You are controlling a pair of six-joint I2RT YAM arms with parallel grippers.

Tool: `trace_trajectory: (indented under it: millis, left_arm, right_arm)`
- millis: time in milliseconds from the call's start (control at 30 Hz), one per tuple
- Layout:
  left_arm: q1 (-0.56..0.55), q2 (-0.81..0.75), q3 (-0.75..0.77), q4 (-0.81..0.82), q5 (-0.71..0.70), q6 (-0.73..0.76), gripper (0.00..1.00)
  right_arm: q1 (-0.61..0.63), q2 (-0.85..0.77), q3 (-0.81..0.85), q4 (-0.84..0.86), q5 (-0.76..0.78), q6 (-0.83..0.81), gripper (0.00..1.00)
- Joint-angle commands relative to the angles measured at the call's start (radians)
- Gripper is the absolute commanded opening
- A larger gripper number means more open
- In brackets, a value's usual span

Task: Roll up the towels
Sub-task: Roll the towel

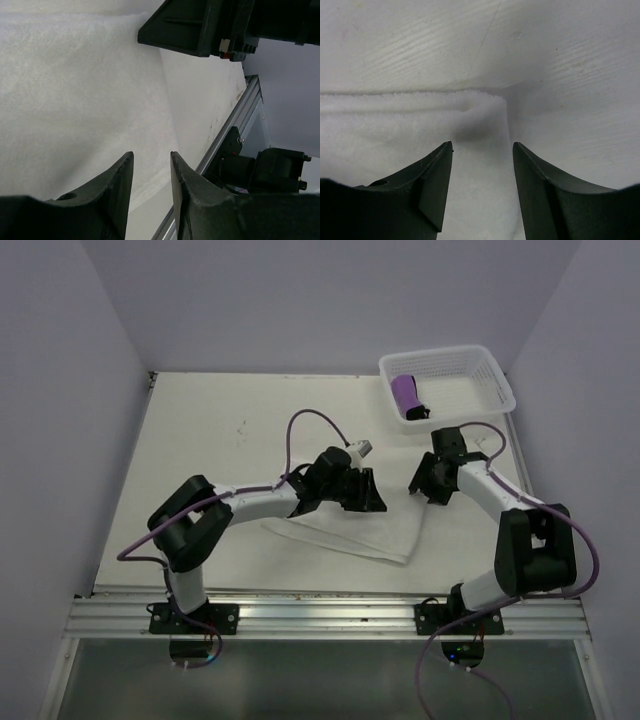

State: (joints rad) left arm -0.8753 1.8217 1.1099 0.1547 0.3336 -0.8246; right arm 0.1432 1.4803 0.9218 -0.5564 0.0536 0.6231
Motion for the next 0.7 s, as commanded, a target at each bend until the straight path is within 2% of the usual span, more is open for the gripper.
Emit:
trace_trajectory:
  millis: [0, 267, 400, 667]
  left_arm:
    - [-0.011, 0.019, 0.016, 0.080, 0.021, -0.019, 0.39]
    - [-0.025, 0.044, -0.001, 0.082, 0.027, -0.009, 0.37]
    - [-0.025, 0.033, -0.005, 0.060, 0.013, 0.007, 0.37]
    - [-0.025, 0.030, 0.027, 0.059, 0.021, 0.002, 0.37]
  right_arm:
    - [-0.013, 0.044, 0.041, 0.033, 0.006, -0.052, 0.55]
    - [-0.011, 0.170, 0.032, 0.067, 0.023, -0.089, 0.54]
    - [-0.011, 0.179, 0.061, 0.043, 0.017, -0.097, 0.54]
    - [-0.013, 0.043, 0.196, -0.097, 0.026, -0.123, 0.57]
